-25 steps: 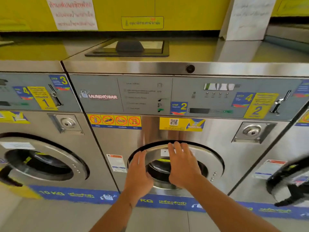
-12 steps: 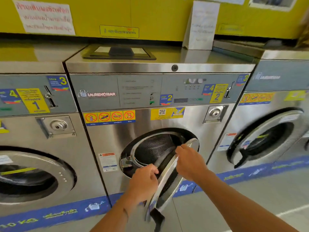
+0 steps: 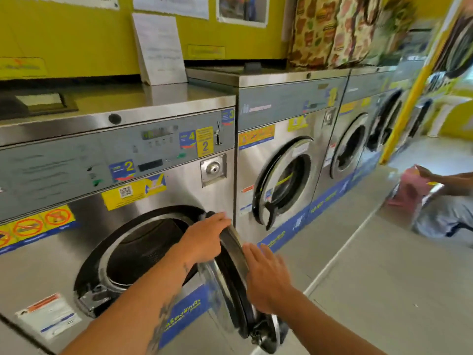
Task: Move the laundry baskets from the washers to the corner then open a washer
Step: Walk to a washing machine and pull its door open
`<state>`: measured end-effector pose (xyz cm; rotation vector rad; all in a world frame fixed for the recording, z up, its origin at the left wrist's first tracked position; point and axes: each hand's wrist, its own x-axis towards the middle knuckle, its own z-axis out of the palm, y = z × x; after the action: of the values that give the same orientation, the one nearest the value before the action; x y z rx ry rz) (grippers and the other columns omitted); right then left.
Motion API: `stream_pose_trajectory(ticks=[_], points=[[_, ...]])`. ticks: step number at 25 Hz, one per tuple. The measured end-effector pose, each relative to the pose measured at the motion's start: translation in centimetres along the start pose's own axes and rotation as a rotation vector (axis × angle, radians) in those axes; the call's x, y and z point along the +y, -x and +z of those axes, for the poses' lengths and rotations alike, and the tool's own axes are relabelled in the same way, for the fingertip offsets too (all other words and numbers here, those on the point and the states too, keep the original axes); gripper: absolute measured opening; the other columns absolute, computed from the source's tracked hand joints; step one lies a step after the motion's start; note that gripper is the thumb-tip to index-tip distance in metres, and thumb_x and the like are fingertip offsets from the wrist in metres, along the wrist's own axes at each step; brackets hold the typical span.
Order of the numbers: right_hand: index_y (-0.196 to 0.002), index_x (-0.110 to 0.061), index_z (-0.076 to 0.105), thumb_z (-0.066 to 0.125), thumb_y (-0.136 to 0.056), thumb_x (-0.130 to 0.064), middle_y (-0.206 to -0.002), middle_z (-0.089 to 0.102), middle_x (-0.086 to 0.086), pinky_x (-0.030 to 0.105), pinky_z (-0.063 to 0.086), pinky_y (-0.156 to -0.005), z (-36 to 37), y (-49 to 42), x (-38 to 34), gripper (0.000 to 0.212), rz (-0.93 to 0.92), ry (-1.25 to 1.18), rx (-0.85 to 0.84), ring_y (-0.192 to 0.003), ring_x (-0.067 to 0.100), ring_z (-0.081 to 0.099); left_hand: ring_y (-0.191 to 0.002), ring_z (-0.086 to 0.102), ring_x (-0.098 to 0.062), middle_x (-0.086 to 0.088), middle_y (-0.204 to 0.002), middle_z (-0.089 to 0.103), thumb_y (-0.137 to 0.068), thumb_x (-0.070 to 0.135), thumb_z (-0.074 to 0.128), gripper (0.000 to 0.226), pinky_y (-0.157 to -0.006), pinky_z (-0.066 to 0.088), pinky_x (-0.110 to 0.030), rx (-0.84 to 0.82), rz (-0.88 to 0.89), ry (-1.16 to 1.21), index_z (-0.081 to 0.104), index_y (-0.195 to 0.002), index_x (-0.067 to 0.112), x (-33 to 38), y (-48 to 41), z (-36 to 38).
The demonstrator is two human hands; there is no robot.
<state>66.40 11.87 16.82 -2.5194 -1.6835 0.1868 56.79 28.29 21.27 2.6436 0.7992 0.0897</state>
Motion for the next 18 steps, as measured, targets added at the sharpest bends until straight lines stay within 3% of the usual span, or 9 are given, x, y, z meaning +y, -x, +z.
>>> stream_pose_trajectory(ticks=[2, 4, 10, 15, 18], points=[[-0.155, -0.015, -0.002, 0.044, -0.088, -0.032, -0.162, 0.005, 0.004, 0.06, 0.015, -0.115, -0.7, -0.4, 1.9, 0.082, 0.016, 0.094, -0.038, -0.15, 0.034, -0.002, -0.147, 0.025, -0.017, 0.013, -0.163, 0.015, -0.085, 0.002, 0.042, 0.074, -0.116, 0.028, -0.037, -0.042, 0.001, -0.071, 0.027, -0.153, 0.029, 1.7, -1.7, 1.2], [-0.155, -0.014, -0.006, 0.036, -0.091, -0.039, -0.164, -0.001, 0.006, 0.063, 0.011, -0.115, -1.3, -1.4, 4.1, 0.08, 0.003, 0.13, -0.046, -0.15, 0.035, -0.009, -0.148, 0.021, -0.014, 0.014, -0.163, 0.012, -0.083, 0.002, 0.042, 0.079, -0.117, 0.027, -0.035, -0.035, -0.038, -0.055, 0.022, -0.154, 0.029, 3.0, -3.1, 2.4], [-0.154, -0.017, -0.011, 0.041, -0.09, -0.045, -0.164, -0.002, 0.006, 0.063, 0.009, -0.117, -2.7, -5.1, 10.8, 0.087, -0.025, 0.065, -0.112, -0.15, 0.036, -0.008, -0.15, 0.012, -0.013, 0.013, -0.164, 0.0, -0.083, 0.001, 0.046, 0.087, -0.119, 0.023, -0.034, -0.049, -0.155, -0.076, 0.009, -0.157, 0.028, 6.9, -6.6, 3.3], [-0.154, -0.02, -0.009, 0.048, -0.088, -0.038, -0.164, -0.001, 0.003, 0.061, 0.011, -0.116, -3.5, -7.5, 14.0, 0.09, -0.085, -0.028, -0.133, -0.15, 0.035, -0.004, -0.151, 0.005, -0.015, 0.008, -0.165, -0.006, -0.084, 0.006, 0.049, 0.088, -0.121, 0.018, -0.042, -0.073, -0.268, -0.137, 0.003, -0.157, 0.024, 9.2, -9.1, 3.9], [-0.153, -0.02, 0.001, 0.045, -0.085, -0.034, -0.162, 0.012, 0.002, 0.062, 0.019, -0.113, -3.8, -7.7, 14.8, 0.082, -0.125, -0.085, -0.141, -0.148, 0.034, 0.009, -0.151, 0.01, -0.021, 0.003, -0.165, -0.002, -0.085, 0.009, 0.052, 0.087, -0.121, 0.016, -0.039, -0.028, -0.28, -0.189, 0.004, -0.157, 0.02, 10.1, -8.1, 4.0]])
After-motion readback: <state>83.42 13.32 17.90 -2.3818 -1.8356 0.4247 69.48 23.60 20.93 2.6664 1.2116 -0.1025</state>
